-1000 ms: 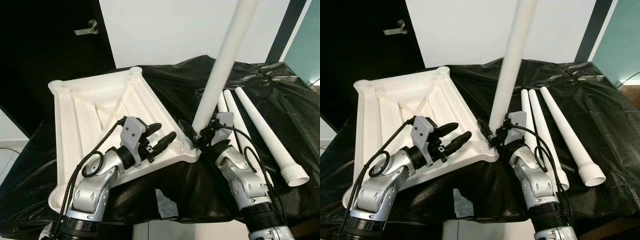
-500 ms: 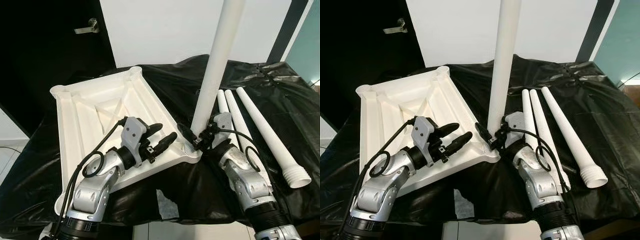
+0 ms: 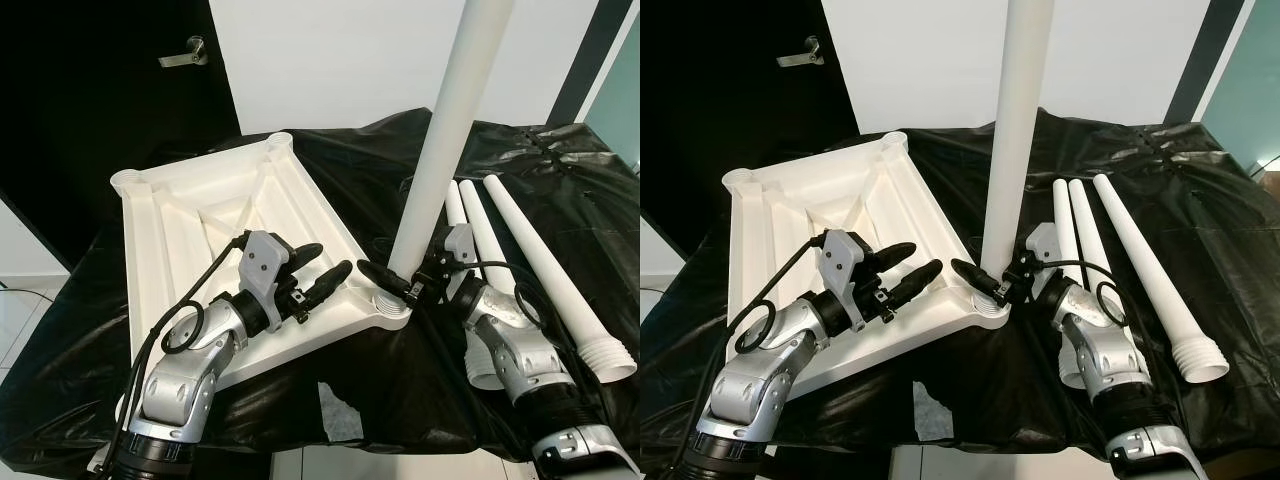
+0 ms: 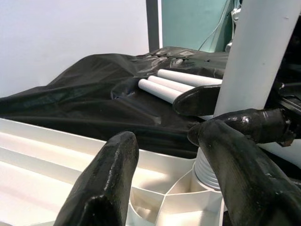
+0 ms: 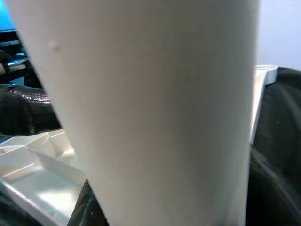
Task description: Building children table
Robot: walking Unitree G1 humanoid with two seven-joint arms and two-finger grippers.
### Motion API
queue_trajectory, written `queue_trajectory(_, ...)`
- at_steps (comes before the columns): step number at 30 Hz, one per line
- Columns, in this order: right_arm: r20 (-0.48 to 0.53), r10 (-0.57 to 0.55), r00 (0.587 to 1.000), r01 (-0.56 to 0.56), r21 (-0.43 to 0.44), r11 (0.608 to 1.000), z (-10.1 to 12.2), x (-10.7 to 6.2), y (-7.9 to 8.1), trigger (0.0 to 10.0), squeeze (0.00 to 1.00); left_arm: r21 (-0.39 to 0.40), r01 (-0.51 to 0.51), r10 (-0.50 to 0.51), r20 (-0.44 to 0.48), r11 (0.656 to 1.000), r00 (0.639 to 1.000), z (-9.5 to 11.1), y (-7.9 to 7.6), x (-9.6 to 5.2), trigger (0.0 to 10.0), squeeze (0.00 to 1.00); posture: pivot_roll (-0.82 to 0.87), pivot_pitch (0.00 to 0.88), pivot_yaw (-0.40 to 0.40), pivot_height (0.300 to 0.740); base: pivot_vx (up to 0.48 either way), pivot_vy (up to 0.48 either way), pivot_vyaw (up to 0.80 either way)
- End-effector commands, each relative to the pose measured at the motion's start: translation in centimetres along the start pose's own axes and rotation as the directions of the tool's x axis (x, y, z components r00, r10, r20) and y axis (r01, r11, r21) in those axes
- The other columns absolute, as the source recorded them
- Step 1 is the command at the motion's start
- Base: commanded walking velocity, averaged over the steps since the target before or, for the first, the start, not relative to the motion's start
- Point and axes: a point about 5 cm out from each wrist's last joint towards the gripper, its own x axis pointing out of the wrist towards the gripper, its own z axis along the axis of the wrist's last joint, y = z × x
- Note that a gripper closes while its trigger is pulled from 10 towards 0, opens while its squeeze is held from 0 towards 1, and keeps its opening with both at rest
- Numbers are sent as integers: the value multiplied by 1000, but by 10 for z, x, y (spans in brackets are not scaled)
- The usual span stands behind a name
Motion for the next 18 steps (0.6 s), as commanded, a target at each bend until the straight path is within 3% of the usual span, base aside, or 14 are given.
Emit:
queue_trajectory(1, -118, 19, 993, -6, 112, 994, -27, -12, 3, 10000, 0, 7, 26, -26, -4, 1000, 1000, 3, -1, -1, 10000, 0, 31, 0, 59, 740, 0, 0, 0)
queue_trajectory(11, -150, 48, 988, -26, 146, 989, -27, -18, -11, 10000, 0, -10, 36, -36, -1, 999, 999, 4, -5, -5, 10000, 0, 44, 0, 41, 740, 0, 0, 0)
queue_trajectory(16, -145, 67, 987, -45, 146, 988, -30, -20, -10, 10000, 0, -31, 128, -129, -30, 991, 991, -1, -18, -12, 10000, 0, 44, 0, 35, 740, 0, 0, 0)
queue_trajectory(18, -162, 107, 981, -85, 135, 987, -34, -22, -5, 10000, 0, -46, 220, -223, -78, 974, 972, -8, -31, -19, 10000, 0, 43, 0, 38, 740, 0, 0, 0)
